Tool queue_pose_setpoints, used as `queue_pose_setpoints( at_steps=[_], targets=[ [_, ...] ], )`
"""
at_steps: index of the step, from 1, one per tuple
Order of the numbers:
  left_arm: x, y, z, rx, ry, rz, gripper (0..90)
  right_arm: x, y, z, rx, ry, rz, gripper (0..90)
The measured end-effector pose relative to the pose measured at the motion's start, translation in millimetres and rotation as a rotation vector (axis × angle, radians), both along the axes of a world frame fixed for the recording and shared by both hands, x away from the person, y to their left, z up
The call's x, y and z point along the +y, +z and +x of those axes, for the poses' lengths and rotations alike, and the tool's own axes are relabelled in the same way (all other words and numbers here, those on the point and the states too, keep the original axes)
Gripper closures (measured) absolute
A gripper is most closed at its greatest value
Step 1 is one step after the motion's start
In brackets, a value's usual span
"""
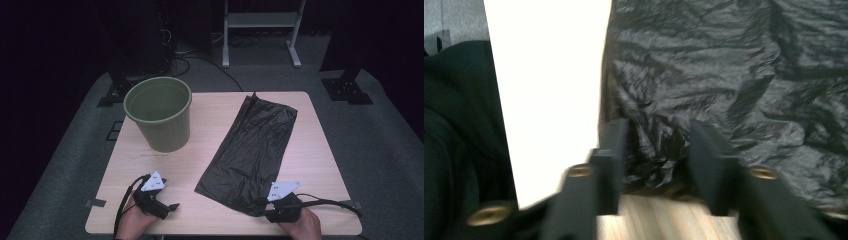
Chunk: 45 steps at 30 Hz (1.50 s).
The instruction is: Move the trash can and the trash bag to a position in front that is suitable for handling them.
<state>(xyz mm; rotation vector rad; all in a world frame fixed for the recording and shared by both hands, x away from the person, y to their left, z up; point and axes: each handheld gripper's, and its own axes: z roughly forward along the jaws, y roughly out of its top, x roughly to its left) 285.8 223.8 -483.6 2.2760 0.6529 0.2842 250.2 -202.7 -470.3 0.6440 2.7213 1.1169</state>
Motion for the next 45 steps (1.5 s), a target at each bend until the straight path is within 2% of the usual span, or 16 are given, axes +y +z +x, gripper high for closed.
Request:
queue_pose_setpoints(
  at_steps=[1,4,6,8,10,13,15,19,26,27,28,29,30,34,39,45],
  targets=[
    [0.0,0.0,0.0,0.0,0.0,0.0,0.0,0.0,0.0,0.0,0.0,0.0,0.0,72.4],
    [0.0,0.0,0.0,0.0,0.0,0.0,0.0,-2.4,2.4,0.3,-0.011,0.006,-0.006,85.5],
    [0.0,0.0,0.0,0.0,0.0,0.0,0.0,-4.5,3.9,1.6,-0.017,0.002,-0.014,88.1],
    [0.0,0.0,0.0,0.0,0.0,0.0,0.0,-7.4,4.9,4.3,-0.023,-0.008,-0.029,88.5],
    [0.0,0.0,0.0,0.0,0.0,0.0,0.0,-19.0,5.6,10.0,-0.008,-0.033,0.004,88.7],
    [0.0,0.0,0.0,0.0,0.0,0.0,0.0,-29.1,6.8,12.9,-0.005,-0.053,0.016,88.7],
    [0.0,0.0,0.0,0.0,0.0,0.0,0.0,-46.8,8.9,16.5,0.006,-0.087,0.039,88.7],
    [-0.1,0.0,0.0,-0.001,0.0,0.0,0.0,-64.4,9.7,18.2,0.012,-0.121,0.044,87.8],
    [-0.1,-0.1,-0.2,-0.001,0.002,0.0,0.0,-100.0,9.0,15.0,0.014,-0.216,0.013,83.5],
    [-0.2,-0.1,-0.2,-0.001,0.002,-0.001,0.0,-105.8,11.5,13.2,0.011,-0.234,0.022,78.2],
    [-0.1,-0.1,-0.2,-0.001,0.002,0.0,0.0,-105.8,11.5,13.2,0.011,-0.234,0.022,78.2],
    [-0.1,-0.1,-0.2,-0.001,0.002,0.0,0.0,-107.9,15.5,11.8,0.003,-0.245,0.036,69.1],
    [-0.1,-0.1,-0.2,-0.001,0.002,0.0,0.0,-107.9,15.5,11.8,0.003,-0.245,0.036,69.1],
    [-0.2,-0.1,-0.2,-0.001,0.003,0.0,0.0,-103.4,24.5,10.9,-0.026,-0.256,0.053,56.6],
    [-0.2,-0.1,-0.3,-0.001,0.004,-0.001,0.0,-88.4,33.1,18.2,-0.041,-0.246,0.06,45.5],
    [-0.3,-0.1,-0.3,-0.001,0.005,-0.001,0.0,-62.5,44.0,38.2,-0.053,-0.248,0.06,30.7]
  ],
)
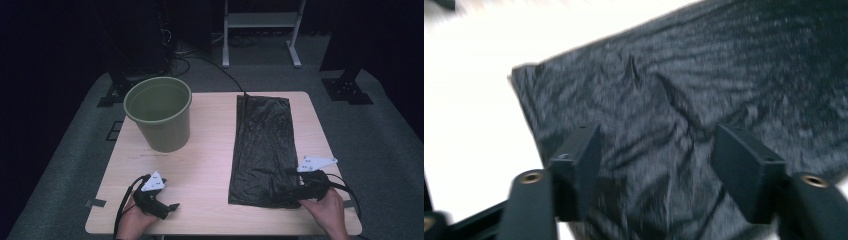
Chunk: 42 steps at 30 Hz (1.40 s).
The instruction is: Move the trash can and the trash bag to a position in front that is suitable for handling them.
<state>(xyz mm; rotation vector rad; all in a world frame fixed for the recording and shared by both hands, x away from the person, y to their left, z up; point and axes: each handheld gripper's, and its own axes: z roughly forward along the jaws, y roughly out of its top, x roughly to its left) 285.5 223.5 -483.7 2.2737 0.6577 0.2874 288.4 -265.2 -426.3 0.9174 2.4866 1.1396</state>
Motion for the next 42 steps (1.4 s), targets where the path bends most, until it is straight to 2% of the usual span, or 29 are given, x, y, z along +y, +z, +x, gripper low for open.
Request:
queue_pose_setpoints(
  at_steps=[9,19,21,22,24,26,27,29,31,33,35,38,42],
  targets=[
    [-0.1,0.0,0.0,0.0,0.001,0.0,0.0,32.7,6.7,24.6,-0.01,0.001,-0.006,23.0],
    [-0.2,-0.1,-0.1,0.0,0.002,-0.002,0.0,68.5,9.0,57.5,-0.017,0.023,0.009,22.9],
    [-0.1,0.0,0.0,0.0,0.001,0.0,0.0,75.2,7.9,64.8,-0.017,0.014,0.0,23.2],
    [-0.1,0.0,0.0,0.0,0.001,0.0,0.0,79.8,4.5,72.9,-0.015,0.019,0.032,25.2],
    [-0.1,0.0,-0.1,0.0,0.001,0.0,0.0,80.7,2.6,76.2,-0.009,0.015,0.042,25.3],
    [0.0,0.0,0.0,-0.001,0.001,0.001,0.0,88.1,-3.6,84.7,0.003,-0.001,0.007,25.3],
    [-0.1,0.0,0.0,0.0,0.001,0.0,0.0,96.6,-8.8,90.5,0.006,0.003,0.007,25.7],
    [-0.1,0.0,0.0,0.0,0.001,0.0,0.0,98.9,-10.7,92.7,0.007,0.007,0.019,26.5],
    [-0.1,0.0,0.0,0.0,0.001,0.0,0.0,107.0,-14.9,100.4,0.011,-0.007,-0.002,26.6],
    [-0.1,0.0,0.0,0.0,0.001,0.0,0.0,113.7,-18.2,107.1,0.015,-0.002,0.007,27.3],
    [0.0,0.0,0.0,0.0,0.001,0.0,0.0,120.2,-21.5,113.7,0.014,-0.015,-0.018,27.3],
    [0.0,0.0,0.0,0.0,0.001,-0.001,0.0,122.7,-28.8,124.0,0.03,-0.04,-0.003,28.1],
    [0.0,0.0,0.0,0.001,0.001,-0.001,0.0,123.8,-39.1,130.8,0.05,-0.067,-0.022,28.0]
  ],
)
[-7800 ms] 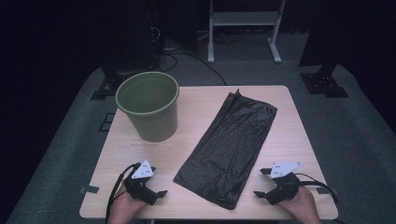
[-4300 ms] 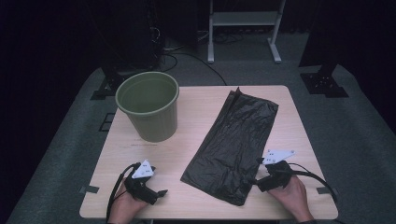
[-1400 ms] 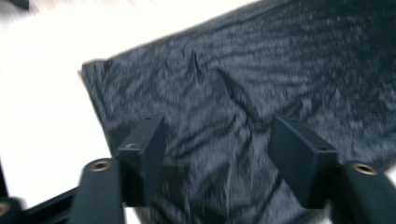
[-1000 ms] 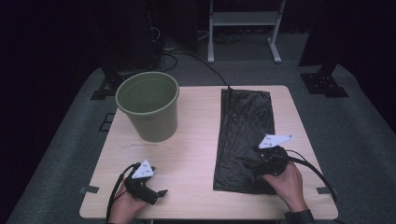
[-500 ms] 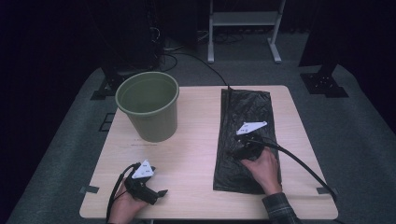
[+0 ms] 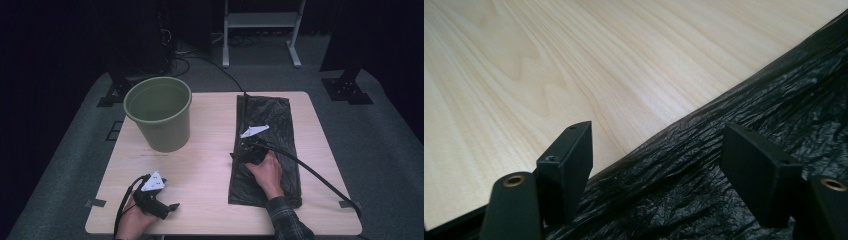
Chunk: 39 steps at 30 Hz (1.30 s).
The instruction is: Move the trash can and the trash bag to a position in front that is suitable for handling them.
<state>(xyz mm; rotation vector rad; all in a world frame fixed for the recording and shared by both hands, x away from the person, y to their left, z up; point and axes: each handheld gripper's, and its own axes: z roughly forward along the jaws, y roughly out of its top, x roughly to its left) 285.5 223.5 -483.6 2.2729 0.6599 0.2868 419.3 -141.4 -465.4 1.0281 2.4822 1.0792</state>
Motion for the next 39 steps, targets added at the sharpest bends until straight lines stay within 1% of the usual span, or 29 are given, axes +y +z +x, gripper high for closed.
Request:
queue_pose_setpoints(
  at_steps=[3,5,6,7,8,10,11,12,13,16,17,18,20,21,22,23,24,25,27,28,29,31,33,36,37,38,39],
  targets=[
    [0.0,0.0,0.0,0.0,0.0,0.0,0.0,1.9,-6.0,1.0,0.009,-0.011,-0.011,28.2],
    [0.0,0.0,0.0,0.0,0.0,0.001,0.0,2.9,-9.2,1.5,0.02,-0.011,-0.016,30.4],
    [0.0,0.0,0.0,-0.001,0.0,0.0,0.0,3.9,-10.3,0.4,0.004,-0.014,-0.021,33.0],
    [0.0,0.0,0.0,-0.001,-0.001,0.0,0.0,4.5,-10.3,-0.7,-0.004,-0.014,-0.029,37.6],
    [0.0,0.0,0.0,0.0,-0.001,0.0,0.0,4.9,-10.2,-1.8,-0.013,-0.005,-0.032,44.2],
    [0.0,0.0,0.0,-0.001,-0.001,0.001,0.0,5.8,-10.0,-3.7,-0.023,-0.006,-0.032,51.9],
    [0.0,0.0,0.0,0.0,-0.001,0.001,0.0,5.7,-9.5,-4.6,-0.022,0.0,-0.031,60.8],
    [0.0,0.0,0.0,-0.001,0.0,0.001,0.0,5.8,-9.2,-5.1,-0.019,0.0,-0.028,65.5],
    [0.0,0.0,0.0,-0.001,0.0,0.0,0.0,5.8,-9.2,-5.1,-0.019,0.0,-0.028,65.5],
    [0.0,0.0,0.0,0.0,-0.001,0.001,0.0,5.5,-8.8,-5.8,-0.011,0.013,-0.023,80.3],
    [0.0,0.0,0.0,-0.001,0.0,0.001,0.0,5.4,-8.7,-6.2,-0.006,0.023,-0.019,86.7],
    [0.0,0.0,0.0,-0.001,0.0,0.0,0.0,5.8,-8.8,-6.6,-0.002,0.029,-0.016,89.3],
    [0.0,0.0,0.0,0.0,-0.001,0.001,0.0,6.5,-8.7,-8.1,-0.011,0.047,-0.025,89.6],
    [0.0,0.0,0.0,-0.001,0.0,0.0,0.0,5.9,-7.2,-10.0,-0.002,0.068,-0.038,89.7],
    [0.0,0.0,0.0,-0.001,0.0,0.0,0.0,5.9,-7.2,-10.0,-0.002,0.068,-0.038,89.7],
    [0.0,0.0,0.0,-0.001,0.0,0.0,0.0,4.8,-6.3,-13.3,-0.003,0.086,-0.053,89.6],
    [0.0,0.0,0.0,0.0,-0.001,0.001,0.0,4.8,-6.3,-13.3,-0.003,0.086,-0.053,89.6],
    [0.0,0.0,0.0,-0.001,-0.001,0.001,0.0,4.5,-5.3,-16.3,0.003,0.109,-0.062,89.6],
    [0.0,0.0,0.0,-0.001,-0.001,0.001,0.0,4.3,-4.0,-22.6,0.003,0.14,-0.081,89.6],
    [-0.1,0.0,0.0,-0.001,0.0,0.001,0.0,3.8,-3.2,-26.0,0.005,0.153,-0.078,89.6],
    [-0.1,0.0,0.0,-0.001,0.0,0.001,0.0,-0.4,-1.5,-31.8,0.005,0.17,-0.05,89.6],
    [-0.1,0.0,-0.1,-0.001,0.0,0.001,0.0,-2.9,-0.6,-34.9,0.009,0.175,-0.041,89.6],
    [-0.1,0.0,-0.1,-0.001,0.0,0.001,0.0,-6.9,1.8,-41.7,0.005,0.188,-0.046,89.6],
    [-0.1,0.0,-0.1,-0.001,0.001,0.001,0.0,-15.1,5.0,-51.7,0.011,0.207,-0.042,89.6],
    [-0.2,0.0,-0.1,-0.001,0.001,0.001,0.0,-20.9,7.0,-59.6,0.011,0.218,-0.04,89.6],
    [-0.1,0.0,-0.1,-0.001,0.001,0.001,0.0,-20.9,7.0,-59.6,0.011,0.218,-0.04,89.6],
    [-0.2,0.0,-0.1,-0.001,0.001,0.001,0.0,-24.0,8.1,-64.1,0.011,0.219,-0.035,89.6]
  ],
)
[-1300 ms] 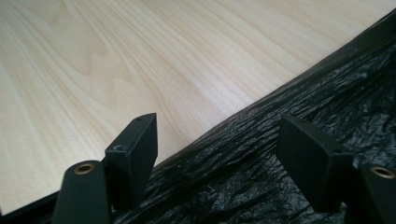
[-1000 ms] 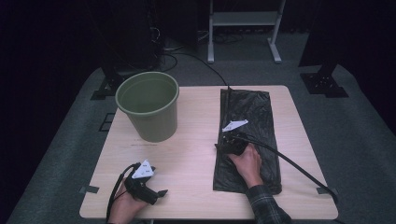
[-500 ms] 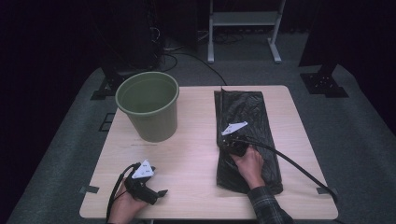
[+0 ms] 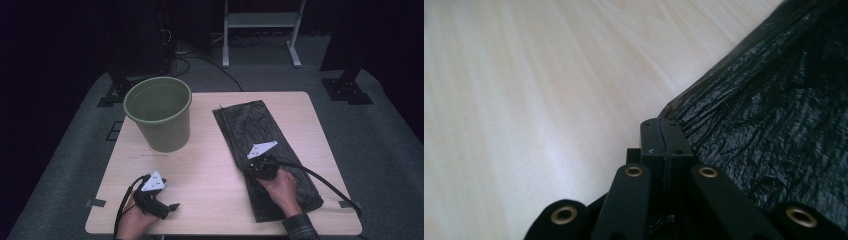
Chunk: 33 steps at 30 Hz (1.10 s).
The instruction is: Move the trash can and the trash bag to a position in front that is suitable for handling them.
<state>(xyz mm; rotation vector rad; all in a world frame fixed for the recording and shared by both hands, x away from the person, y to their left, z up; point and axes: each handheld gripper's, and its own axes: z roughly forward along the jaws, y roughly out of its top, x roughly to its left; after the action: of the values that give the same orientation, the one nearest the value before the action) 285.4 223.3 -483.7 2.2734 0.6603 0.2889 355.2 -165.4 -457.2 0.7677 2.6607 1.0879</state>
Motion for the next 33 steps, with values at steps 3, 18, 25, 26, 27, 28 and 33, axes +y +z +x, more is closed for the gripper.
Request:
queue_pose_setpoints(
  at_steps=[3,18,25,26,27,28,33],
  targets=[
    [0.0,0.0,-0.2,0.0,0.002,0.001,0.0,-11.7,1.1,-20.6,-0.004,0.002,-0.016,89.6],
    [-0.1,0.0,-0.2,0.0,0.002,0.001,0.0,-48.6,5.6,-59.1,-0.027,-0.047,0.055,55.2],
    [-0.1,0.0,-0.2,-0.001,0.002,0.001,0.0,-67.5,14.0,-45.8,-0.104,-0.155,0.041,16.4],
    [-0.1,0.0,-0.3,-0.001,0.004,0.001,0.0,-71.7,12.4,-43.4,-0.105,-0.173,0.048,14.8],
    [-0.1,0.1,-0.3,0.0,0.004,0.001,0.0,-76.1,10.0,-41.6,-0.108,-0.185,0.057,12.2],
    [-0.1,0.1,-0.3,0.0,0.004,0.001,0.0,-81.4,6.3,-39.6,-0.11,-0.198,0.065,12.2],
    [0.0,0.1,-0.1,-0.001,0.011,0.001,0.0,-95.3,-5.0,-36.2,-0.113,-0.238,0.047,11.0]
  ],
)
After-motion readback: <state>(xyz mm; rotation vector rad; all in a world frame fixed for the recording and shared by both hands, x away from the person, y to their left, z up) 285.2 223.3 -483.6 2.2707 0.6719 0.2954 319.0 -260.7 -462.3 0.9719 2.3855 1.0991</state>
